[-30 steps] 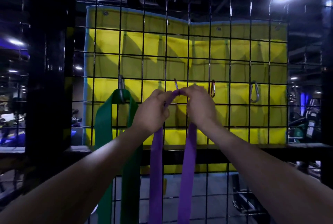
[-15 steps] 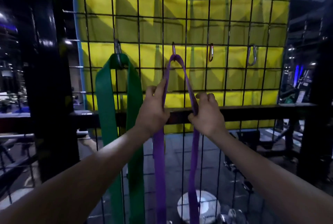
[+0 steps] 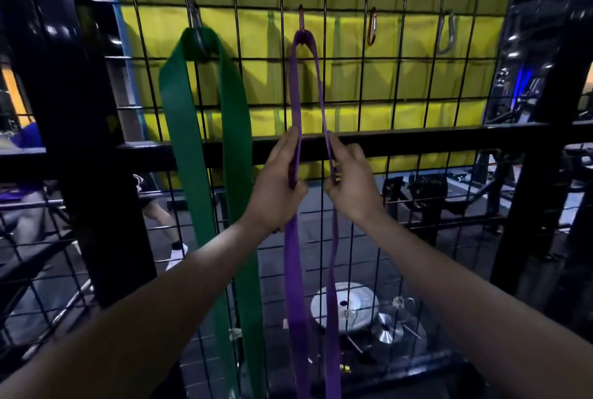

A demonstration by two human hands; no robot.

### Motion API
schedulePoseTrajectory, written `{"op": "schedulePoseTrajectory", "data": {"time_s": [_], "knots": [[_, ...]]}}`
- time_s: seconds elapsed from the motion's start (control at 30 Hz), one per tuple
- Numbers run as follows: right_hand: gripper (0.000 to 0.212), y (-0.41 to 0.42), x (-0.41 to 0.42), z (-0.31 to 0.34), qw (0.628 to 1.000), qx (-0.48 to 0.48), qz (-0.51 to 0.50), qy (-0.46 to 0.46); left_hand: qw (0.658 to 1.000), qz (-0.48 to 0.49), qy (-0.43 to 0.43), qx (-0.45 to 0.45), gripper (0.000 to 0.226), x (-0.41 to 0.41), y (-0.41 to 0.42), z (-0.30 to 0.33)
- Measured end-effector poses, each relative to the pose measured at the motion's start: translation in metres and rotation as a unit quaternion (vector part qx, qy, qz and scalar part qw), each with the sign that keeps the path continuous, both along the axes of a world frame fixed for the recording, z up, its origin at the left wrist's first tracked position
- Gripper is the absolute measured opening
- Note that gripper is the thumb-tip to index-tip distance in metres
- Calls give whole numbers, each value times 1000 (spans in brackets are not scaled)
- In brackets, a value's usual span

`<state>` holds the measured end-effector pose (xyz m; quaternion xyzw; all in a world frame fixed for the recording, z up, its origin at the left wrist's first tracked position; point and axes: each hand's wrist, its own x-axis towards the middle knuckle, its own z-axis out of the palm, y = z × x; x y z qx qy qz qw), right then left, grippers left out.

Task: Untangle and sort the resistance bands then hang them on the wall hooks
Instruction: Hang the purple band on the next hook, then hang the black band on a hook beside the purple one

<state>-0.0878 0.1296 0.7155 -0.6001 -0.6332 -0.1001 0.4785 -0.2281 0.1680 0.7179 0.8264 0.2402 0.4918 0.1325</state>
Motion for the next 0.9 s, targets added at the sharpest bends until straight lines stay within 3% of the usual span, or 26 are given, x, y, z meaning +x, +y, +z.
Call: {"op": "schedulePoseTrajectory", "data": {"time_s": [0.27, 0.5, 0.67, 0.9], "knots": [[87, -1, -8, -25, 999, -34, -2, -4, 1000, -2, 1, -30, 86, -2, -8, -24], [74, -18, 5, -69, 995, -97, 33, -2, 996, 81, 46, 7, 74, -14, -30, -67], [63, -51, 37, -102, 982, -189, -15, 14, 989, 102, 108, 9, 57, 2, -60, -113], [51, -129, 97, -184, 951, -299, -60, 52, 968, 56, 187, -157, 56, 71, -109, -197]]}}
